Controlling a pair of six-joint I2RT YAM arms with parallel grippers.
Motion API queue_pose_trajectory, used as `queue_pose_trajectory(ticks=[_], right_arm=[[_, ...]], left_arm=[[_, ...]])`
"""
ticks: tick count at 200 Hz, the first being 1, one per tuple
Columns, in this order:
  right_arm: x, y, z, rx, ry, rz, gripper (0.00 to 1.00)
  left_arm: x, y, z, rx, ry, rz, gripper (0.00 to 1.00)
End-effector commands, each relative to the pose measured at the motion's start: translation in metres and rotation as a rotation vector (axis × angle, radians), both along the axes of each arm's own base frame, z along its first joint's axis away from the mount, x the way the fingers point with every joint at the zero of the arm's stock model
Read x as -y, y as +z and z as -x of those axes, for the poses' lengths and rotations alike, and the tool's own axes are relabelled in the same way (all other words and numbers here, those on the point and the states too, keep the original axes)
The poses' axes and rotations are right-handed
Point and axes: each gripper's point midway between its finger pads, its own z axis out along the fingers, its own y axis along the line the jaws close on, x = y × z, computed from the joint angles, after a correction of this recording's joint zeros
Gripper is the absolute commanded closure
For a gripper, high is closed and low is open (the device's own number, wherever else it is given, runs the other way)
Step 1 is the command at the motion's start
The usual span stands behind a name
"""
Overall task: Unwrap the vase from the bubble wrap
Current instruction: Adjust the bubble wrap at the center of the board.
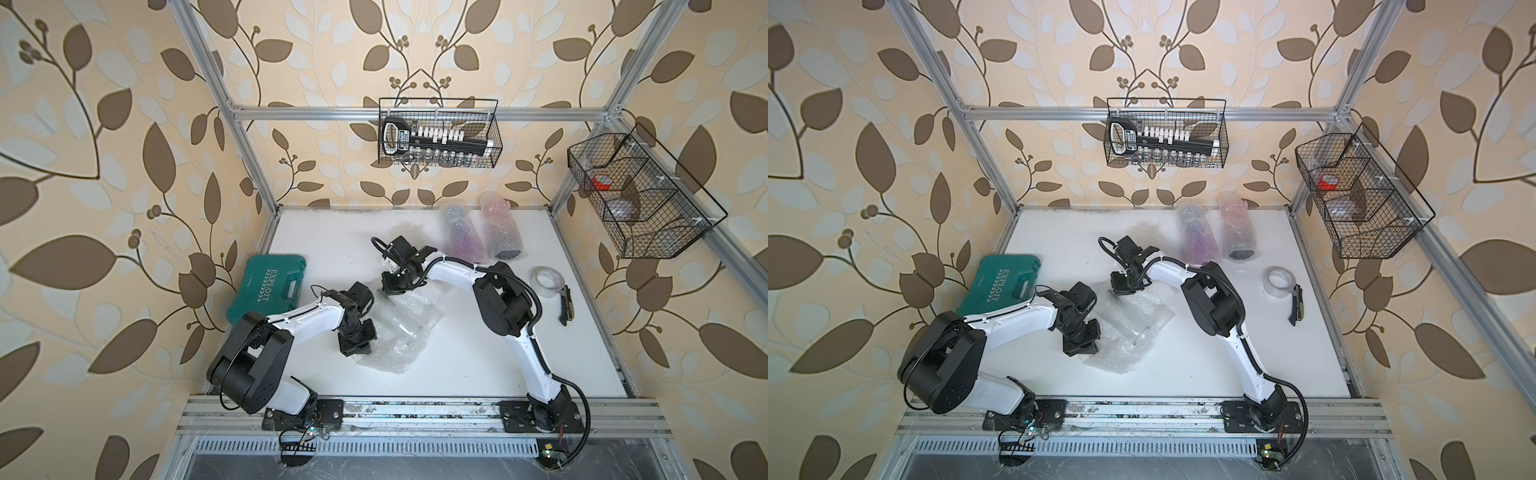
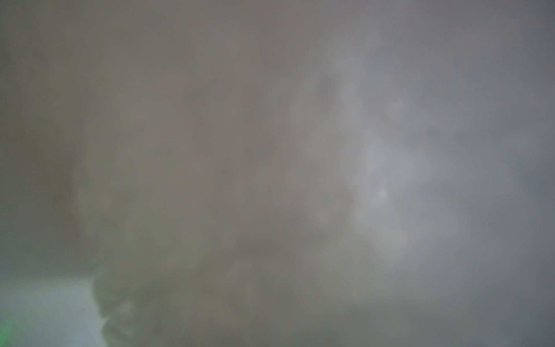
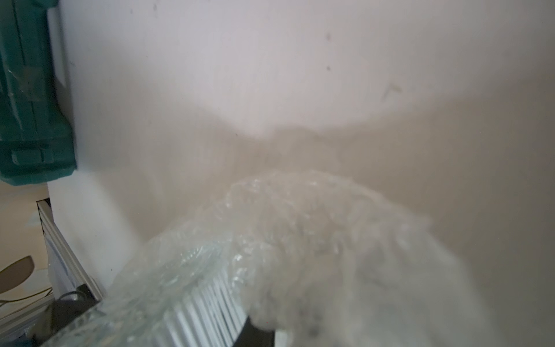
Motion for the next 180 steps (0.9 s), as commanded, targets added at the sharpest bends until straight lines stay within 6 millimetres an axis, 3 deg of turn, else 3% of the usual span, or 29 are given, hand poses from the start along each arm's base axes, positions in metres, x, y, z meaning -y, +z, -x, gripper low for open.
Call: queue_pose_trajectory(ticks=[1,20,42,59,63,84,115,131,158,180], right_arm=[[-0.014,0.007,-0.005,0.009,0.025,-0.026,0.85],[-0.016,0.025,-0.013,0.049,0.026,-0.05,0.83],[-0.005,0.051,-0.019,0.104,0.018,-0.052,0.74],[0.003,0.073,-0.014,0.13,0.015,-0.061,0.61],[0.015,0.079,-0.022,0.134,-0.012,-0.067,0.58],[0.037,0.109,-0.017,0.133,-0.051,-0.104,0.48],[0.076,0.134,0.013,0.149,-0.087,-0.063,0.45],[0.1,0.134,0.039,0.133,-0.104,-0.027,0.48],[0.142,0.108,0.087,0.08,-0.128,0.052,0.65],[0.169,0.073,0.115,0.039,-0.148,0.122,0.73]], left_arm=[[0.009,0.008,0.015,-0.033,0.008,0.046,1.0],[0.008,0.017,0.019,-0.03,-0.001,0.055,0.94],[0.004,0.032,0.025,-0.015,-0.039,0.051,0.7],[-0.007,0.052,0.021,0.046,-0.073,0.002,0.59],[-0.01,0.057,0.02,0.064,-0.079,-0.013,0.57],[-0.027,0.081,0.011,0.141,-0.099,-0.096,0.52],[-0.038,0.101,-0.008,0.191,-0.068,-0.137,0.55],[-0.052,0.1,-0.02,0.184,-0.001,-0.166,0.7],[-0.076,0.078,-0.04,0.148,0.143,-0.166,0.9],[-0.075,0.059,-0.053,0.109,0.173,-0.148,0.97]])
